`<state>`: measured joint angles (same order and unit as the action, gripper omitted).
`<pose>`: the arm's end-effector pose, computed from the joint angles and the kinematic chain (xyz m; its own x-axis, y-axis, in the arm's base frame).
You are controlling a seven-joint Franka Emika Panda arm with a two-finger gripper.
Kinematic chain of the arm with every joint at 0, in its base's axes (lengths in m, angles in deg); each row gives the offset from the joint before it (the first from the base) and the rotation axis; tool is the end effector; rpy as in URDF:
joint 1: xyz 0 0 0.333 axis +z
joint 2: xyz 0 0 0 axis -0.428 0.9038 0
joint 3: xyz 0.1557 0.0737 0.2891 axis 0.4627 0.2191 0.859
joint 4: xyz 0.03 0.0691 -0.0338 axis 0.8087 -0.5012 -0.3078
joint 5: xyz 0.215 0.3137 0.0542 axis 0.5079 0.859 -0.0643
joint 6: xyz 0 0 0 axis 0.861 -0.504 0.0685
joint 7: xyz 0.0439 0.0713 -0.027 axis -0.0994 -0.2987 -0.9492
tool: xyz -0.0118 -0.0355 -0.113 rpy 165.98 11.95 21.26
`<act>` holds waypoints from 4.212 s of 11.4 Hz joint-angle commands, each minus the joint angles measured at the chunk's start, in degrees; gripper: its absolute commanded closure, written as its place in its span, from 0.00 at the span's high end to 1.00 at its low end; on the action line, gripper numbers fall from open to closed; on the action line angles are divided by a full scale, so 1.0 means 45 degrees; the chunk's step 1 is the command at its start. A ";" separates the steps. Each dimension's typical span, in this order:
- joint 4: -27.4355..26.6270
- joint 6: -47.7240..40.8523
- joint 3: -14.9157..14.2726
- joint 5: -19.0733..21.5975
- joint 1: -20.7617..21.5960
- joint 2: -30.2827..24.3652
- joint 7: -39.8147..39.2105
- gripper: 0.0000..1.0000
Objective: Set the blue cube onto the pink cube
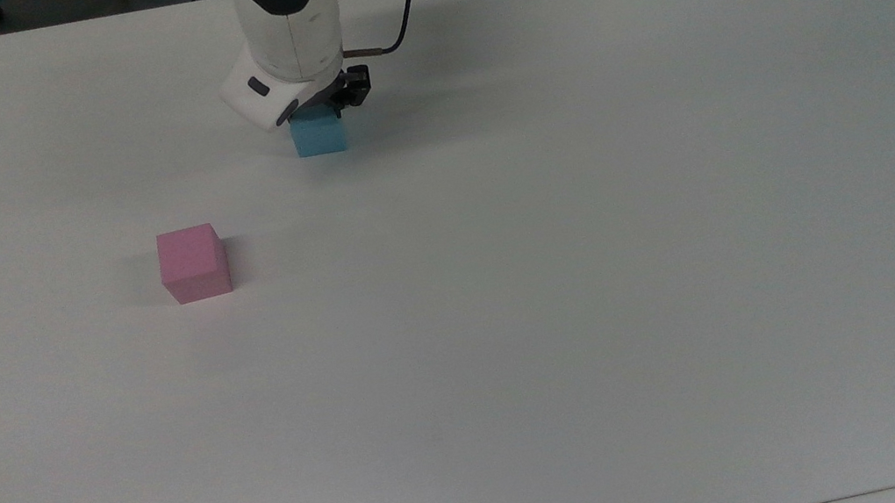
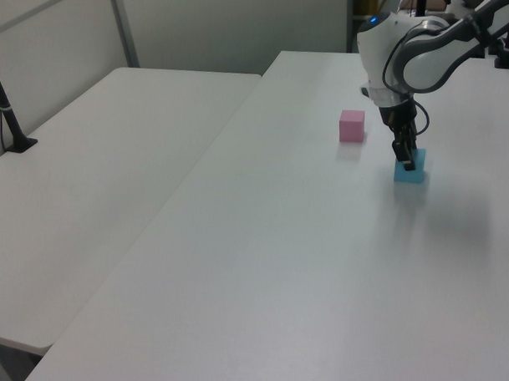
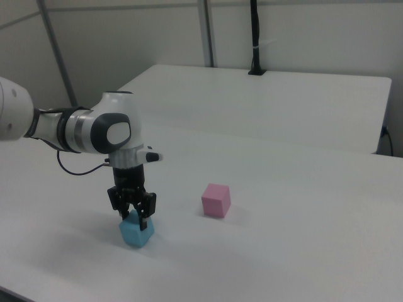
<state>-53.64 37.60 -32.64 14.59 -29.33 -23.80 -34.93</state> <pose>0.5193 -0.0069 0.3469 0.9623 0.0341 -0.2698 0.0621 -0.9934 0.0961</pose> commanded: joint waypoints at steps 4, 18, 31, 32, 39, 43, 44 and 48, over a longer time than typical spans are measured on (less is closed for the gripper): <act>0.4399 -0.4251 -0.0138 0.0315 -0.1553 0.0377 -0.4751 0.46; 0.9270 -0.1793 -0.0236 0.0433 -0.2337 0.4735 -0.4603 0.47; 0.9035 -0.2841 -0.0197 0.0235 -0.2512 0.2845 -0.1990 1.00; 0.9035 -0.3467 -0.0177 0.0469 -0.2512 0.2280 -0.1734 1.00; 0.8550 -0.7926 -0.0099 0.1565 -0.1909 -0.1277 0.0359 1.00; 0.7729 -0.5529 -0.0216 0.0828 -0.1204 -0.1378 -0.0050 1.00; 0.7727 -0.5311 -0.0216 0.0495 -0.1204 -0.1359 -0.0420 1.00; 0.7746 -0.5309 -0.0332 0.0569 -0.1223 -0.1476 -0.0462 1.00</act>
<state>-17.13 12.13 -32.77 17.64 -35.63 -28.70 -35.79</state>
